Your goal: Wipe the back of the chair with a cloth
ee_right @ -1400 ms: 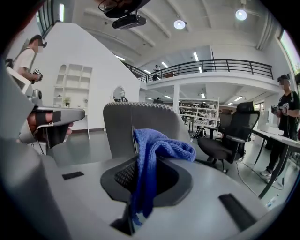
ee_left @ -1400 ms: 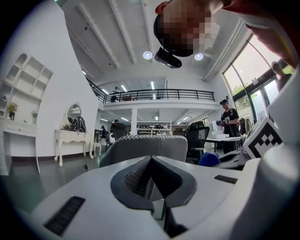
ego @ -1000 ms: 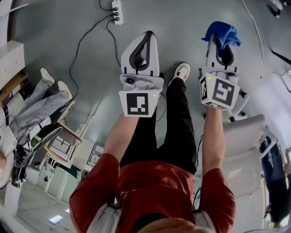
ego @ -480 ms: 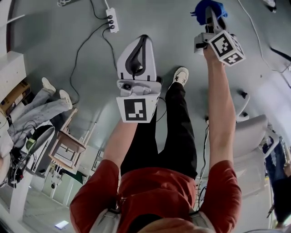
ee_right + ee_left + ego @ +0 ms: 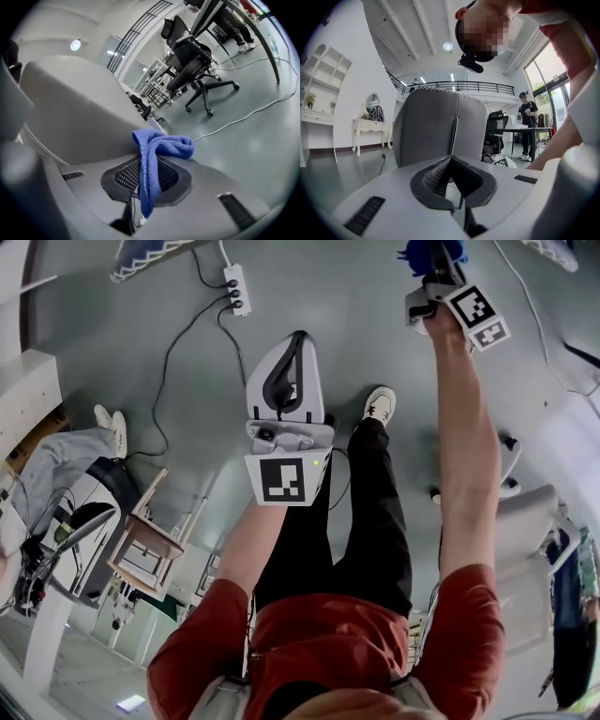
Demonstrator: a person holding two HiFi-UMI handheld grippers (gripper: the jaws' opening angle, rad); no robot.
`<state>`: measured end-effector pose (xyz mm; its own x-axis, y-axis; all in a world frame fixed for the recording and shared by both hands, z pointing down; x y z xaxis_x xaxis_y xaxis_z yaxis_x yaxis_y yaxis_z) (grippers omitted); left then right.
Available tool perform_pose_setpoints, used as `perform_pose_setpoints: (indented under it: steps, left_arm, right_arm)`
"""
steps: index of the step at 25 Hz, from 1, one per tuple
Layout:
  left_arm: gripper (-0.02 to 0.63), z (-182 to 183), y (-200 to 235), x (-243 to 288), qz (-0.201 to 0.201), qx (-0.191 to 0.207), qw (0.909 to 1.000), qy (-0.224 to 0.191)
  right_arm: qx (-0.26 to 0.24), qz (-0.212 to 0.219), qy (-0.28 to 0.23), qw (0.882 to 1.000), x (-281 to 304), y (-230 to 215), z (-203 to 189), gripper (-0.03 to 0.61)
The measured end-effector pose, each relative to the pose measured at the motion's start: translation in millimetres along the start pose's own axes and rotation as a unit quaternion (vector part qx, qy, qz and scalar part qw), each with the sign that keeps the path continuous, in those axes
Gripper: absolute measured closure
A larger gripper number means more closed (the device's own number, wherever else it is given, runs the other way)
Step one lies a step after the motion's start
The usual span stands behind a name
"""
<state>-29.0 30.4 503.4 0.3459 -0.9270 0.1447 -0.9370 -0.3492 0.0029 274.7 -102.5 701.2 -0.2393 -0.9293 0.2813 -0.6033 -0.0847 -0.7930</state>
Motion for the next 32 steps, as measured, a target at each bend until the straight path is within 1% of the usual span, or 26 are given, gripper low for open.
perform_pose_setpoints:
  steps: [6, 12, 17, 20, 24, 32]
  left_arm:
    - [0.604, 4.2, -5.3, 8.5, 0.000, 0.002, 1.0000, 0.002]
    - [0.604, 17.6, -14.1, -6.8, -0.004, -0.001, 0.9999, -0.010]
    - [0.604, 42.3, -10.5, -5.8, -0.010, -0.001, 0.9998, -0.016]
    - [0.604, 57.4, -5.2, -10.7, -0.013, -0.003, 0.9997, -0.020]
    - [0.604, 79.4, -8.4, -20.0, -0.017, 0.004, 0.9996, -0.024]
    - [0.604, 130.7, -8.2, -39.2, -0.006, 0.002, 0.9994, -0.034]
  right_arm:
    - [-0.016, 0.010, 0.011, 1.000, 9.9, 8.1, 14.0, 0.525]
    - [-0.034, 0.033, 0.020, 0.999, -15.8, 36.1, 16.4, 0.525]
    - [-0.052, 0.054, 0.021, 0.997, -26.4, 81.2, 34.1, 0.525]
    - [-0.043, 0.062, 0.003, 0.997, -37.4, 108.9, 41.7, 0.525]
    - [-0.046, 0.070, -0.012, 0.996, -62.7, 140.2, 61.0, 0.525]
    - [-0.041, 0.096, -0.030, 0.994, -114.5, 219.6, 95.0, 0.525]
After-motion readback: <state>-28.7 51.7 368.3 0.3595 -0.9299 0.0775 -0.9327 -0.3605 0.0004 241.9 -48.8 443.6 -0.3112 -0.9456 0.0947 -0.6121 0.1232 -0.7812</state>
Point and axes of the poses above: the fingertips, and each gripper's own axes: x forward along the fingers, y to its left, z out of its top, the point moved 10 cm from there along -x, backward along the fingers, and after that the axes turned 5 degrees about z, right-handed, at the moved point
